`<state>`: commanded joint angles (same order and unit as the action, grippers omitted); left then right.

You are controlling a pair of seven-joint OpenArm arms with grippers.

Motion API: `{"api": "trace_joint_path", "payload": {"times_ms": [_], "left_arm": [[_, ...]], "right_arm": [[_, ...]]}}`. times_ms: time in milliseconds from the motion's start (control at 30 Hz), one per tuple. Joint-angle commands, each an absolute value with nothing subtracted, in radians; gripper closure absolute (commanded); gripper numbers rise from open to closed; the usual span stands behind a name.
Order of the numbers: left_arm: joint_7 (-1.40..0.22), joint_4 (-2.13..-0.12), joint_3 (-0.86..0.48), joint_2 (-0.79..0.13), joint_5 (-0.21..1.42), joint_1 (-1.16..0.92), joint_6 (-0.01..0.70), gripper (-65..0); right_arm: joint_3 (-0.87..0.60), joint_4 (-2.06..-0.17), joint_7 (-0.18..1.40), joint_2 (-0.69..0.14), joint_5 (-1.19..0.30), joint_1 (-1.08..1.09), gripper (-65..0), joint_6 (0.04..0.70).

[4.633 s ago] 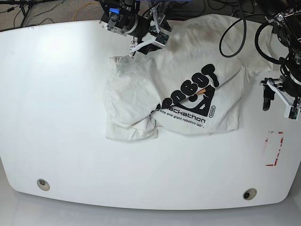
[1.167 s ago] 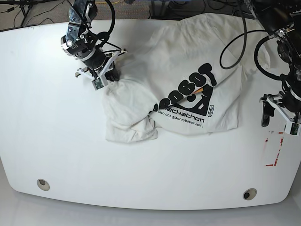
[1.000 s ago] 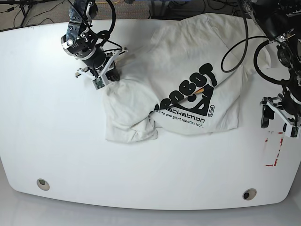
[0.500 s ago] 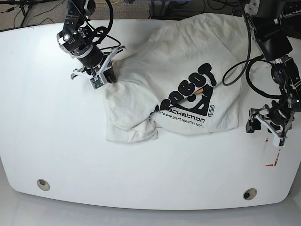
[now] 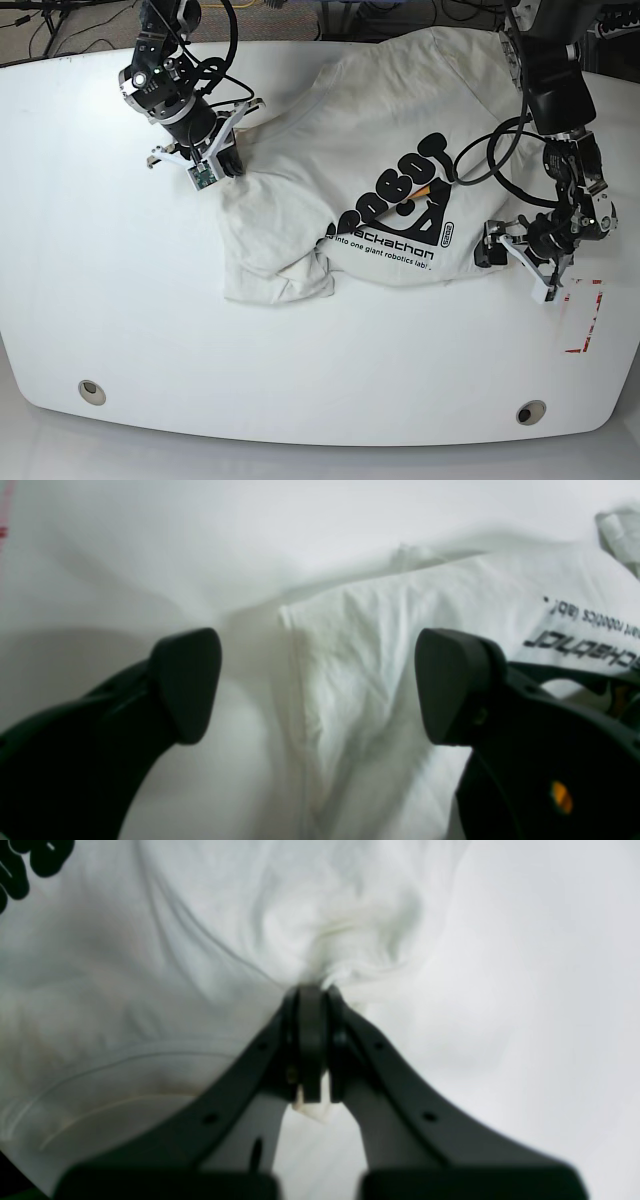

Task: Layout the t-shirt on the table in an organized manner, then fold the t-shirt properly
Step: 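Close the left gripper on the t-shirt hem, then lift the t-shirt high with both grippers and shake it out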

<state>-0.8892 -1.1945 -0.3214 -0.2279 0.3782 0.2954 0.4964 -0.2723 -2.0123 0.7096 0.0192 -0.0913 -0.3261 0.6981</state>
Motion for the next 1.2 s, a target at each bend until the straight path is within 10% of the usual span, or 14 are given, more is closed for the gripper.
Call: {"api": "trace_joint_path", "payload": {"times_ms": [767, 1200], "left_arm": [[-0.765, -1.03, -0.318, -0.22, 0.377, 0.326, 0.49, -0.6], [-0.768, -1.234, -0.357, -0.222, 0.378, 0.285, 0.49, 0.0]], "right_arm": [[-0.272, -2.02, 0.71, 0.016, -0.09, -0.321, 0.0, 0.698], [-0.278, -2.028, 0.71, 0.013, -0.082, -0.298, 0.0, 0.698]]}}
